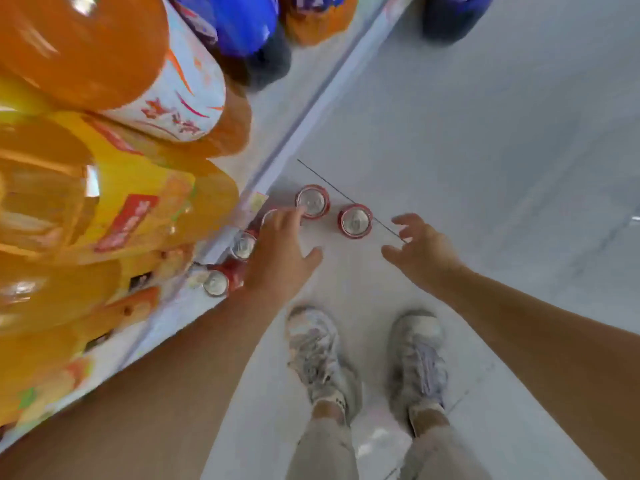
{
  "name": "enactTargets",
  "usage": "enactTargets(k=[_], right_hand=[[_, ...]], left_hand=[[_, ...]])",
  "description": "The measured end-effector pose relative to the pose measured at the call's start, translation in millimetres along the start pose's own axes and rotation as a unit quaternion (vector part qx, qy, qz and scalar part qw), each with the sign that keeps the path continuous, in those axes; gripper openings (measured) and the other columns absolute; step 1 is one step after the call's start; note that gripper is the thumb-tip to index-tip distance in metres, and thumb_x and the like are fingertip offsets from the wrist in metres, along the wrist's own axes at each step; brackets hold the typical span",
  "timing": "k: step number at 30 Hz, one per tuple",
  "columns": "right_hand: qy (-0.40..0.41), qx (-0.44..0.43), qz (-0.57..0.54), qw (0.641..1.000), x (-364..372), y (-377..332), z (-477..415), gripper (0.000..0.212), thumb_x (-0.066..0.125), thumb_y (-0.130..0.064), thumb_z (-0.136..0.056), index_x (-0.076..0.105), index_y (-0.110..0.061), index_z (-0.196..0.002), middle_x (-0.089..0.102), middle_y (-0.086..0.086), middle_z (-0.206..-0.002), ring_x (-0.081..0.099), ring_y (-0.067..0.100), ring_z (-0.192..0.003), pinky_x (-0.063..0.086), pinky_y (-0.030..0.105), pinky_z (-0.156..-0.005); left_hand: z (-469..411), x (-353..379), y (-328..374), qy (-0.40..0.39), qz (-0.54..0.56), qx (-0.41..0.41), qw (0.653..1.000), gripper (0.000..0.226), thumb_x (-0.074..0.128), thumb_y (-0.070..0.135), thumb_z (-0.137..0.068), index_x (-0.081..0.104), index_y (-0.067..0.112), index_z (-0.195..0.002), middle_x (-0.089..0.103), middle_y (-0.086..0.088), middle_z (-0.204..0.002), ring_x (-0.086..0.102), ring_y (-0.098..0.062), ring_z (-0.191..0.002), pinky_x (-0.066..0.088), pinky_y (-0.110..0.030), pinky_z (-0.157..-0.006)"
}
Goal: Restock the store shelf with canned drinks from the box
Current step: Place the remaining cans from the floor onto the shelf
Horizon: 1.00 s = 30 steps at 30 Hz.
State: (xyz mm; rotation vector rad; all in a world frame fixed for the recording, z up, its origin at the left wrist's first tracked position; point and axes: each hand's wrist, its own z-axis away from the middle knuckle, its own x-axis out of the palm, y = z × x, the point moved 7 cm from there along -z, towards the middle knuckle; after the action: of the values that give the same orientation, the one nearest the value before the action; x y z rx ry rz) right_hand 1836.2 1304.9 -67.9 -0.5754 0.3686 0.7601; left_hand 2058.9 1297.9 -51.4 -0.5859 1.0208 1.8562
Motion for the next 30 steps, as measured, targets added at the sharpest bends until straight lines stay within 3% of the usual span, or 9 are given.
enactTargets(k=[4, 7, 11, 13, 16, 19, 23, 30], right_hand=[[-0.007, -0.053, -0.003, 0.999, 40.6, 6.3, -48.9, 0.09, 0.077, -0.034, -0.076, 0.023, -0.035, -0.148, 0.038, 0.001, -0.146, 0.041, 0.021, -0.132, 0.039, 0.034, -0.101], [-0.017, -0.085, 0.005, 0.996, 63.4, 9.9, -70.9, 0.103, 0.082, -0.034, -0.072, 0.014, -0.038, -0.151, 0.031, -0.003, -0.151, 0.036, 0.019, -0.136, 0.034, 0.032, -0.101], [0.026, -0.128, -0.007, 0.991, 75.2, 10.2, -85.3, 0.094, 0.083, -0.03, -0.069, 0.029, -0.036, -0.145, 0.041, -0.008, -0.144, 0.044, 0.018, -0.128, 0.037, 0.029, -0.097], [0.041, -0.134, -0.018, 0.99, 77.0, 8.2, -89.7, 0.081, 0.082, -0.027, -0.069, 0.038, -0.031, -0.137, 0.049, -0.008, -0.133, 0.049, 0.018, -0.12, 0.037, 0.026, -0.087], [0.047, -0.105, -0.032, 0.993, 68.5, 3.4, -84.2, 0.068, 0.08, -0.027, -0.069, 0.043, -0.025, -0.126, 0.058, -0.007, -0.112, 0.055, 0.02, -0.106, 0.04, 0.027, -0.079], [0.073, -0.079, -0.064, 0.992, 38.2, 1.0, -51.2, 0.063, 0.079, -0.03, -0.069, 0.044, -0.025, -0.121, 0.058, -0.009, -0.1, 0.058, 0.021, -0.096, 0.048, 0.033, -0.08], [0.077, -0.074, -0.068, 0.992, -25.1, -13.6, 35.2, 0.065, 0.081, -0.033, -0.068, 0.044, -0.03, -0.121, 0.057, -0.012, -0.098, 0.053, 0.015, -0.087, 0.04, 0.026, -0.073], [0.098, -0.138, -0.082, 0.982, -168.1, -104.1, 240.1, 0.063, 0.085, -0.041, -0.063, 0.044, -0.038, -0.111, 0.06, -0.018, -0.091, 0.059, 0.013, -0.083, 0.045, 0.026, -0.07]], left_hand=[[-49.0, 31.1, -7.4, 0.016, -0.083, 0.043, 0.995, 0.08, 0.077, 0.031, -0.077, 0.037, 0.015, -0.145, 0.044, -0.011, -0.141, 0.043, -0.032, -0.126, 0.037, -0.043, -0.102], [-73.4, 52.6, -13.7, 0.003, -0.13, 0.058, 0.99, 0.09, 0.077, 0.035, -0.078, 0.026, 0.021, -0.15, 0.029, -0.008, -0.153, 0.033, -0.029, -0.137, 0.035, -0.041, -0.106], [-99.1, 60.7, -16.2, -0.002, -0.129, 0.065, 0.99, 0.086, 0.08, 0.029, -0.078, 0.029, 0.022, -0.147, 0.035, -0.008, -0.15, 0.042, -0.028, -0.133, 0.041, -0.04, -0.101], [-104.8, 60.1, -18.7, -0.013, -0.101, 0.058, 0.993, 0.079, 0.081, 0.028, -0.077, 0.035, 0.023, -0.141, 0.045, -0.009, -0.138, 0.052, -0.029, -0.121, 0.046, -0.039, -0.091], [-92.5, 47.4, -18.0, -0.006, -0.06, 0.052, 0.997, 0.073, 0.081, 0.031, -0.074, 0.043, 0.024, -0.135, 0.053, -0.006, -0.127, 0.056, -0.026, -0.113, 0.048, -0.038, -0.089], [-57.7, 15.7, -2.6, 0.02, 0.0, 0.03, 0.999, 0.076, 0.084, 0.033, -0.069, 0.043, 0.024, -0.132, 0.057, -0.003, -0.123, 0.057, -0.023, -0.11, 0.05, -0.036, -0.088], [10.7, -53.3, 44.0, 0.052, 0.056, 0.015, 0.997, 0.08, 0.087, 0.034, -0.063, 0.042, 0.022, -0.128, 0.059, 0.002, -0.118, 0.058, -0.022, -0.106, 0.05, -0.031, -0.084], [166.1, -244.8, 166.8, 0.103, 0.106, 0.048, 0.988, 0.078, 0.087, 0.032, -0.058, 0.047, 0.019, -0.123, 0.059, 0.005, -0.11, 0.06, -0.023, -0.101, 0.049, -0.032, -0.081]])
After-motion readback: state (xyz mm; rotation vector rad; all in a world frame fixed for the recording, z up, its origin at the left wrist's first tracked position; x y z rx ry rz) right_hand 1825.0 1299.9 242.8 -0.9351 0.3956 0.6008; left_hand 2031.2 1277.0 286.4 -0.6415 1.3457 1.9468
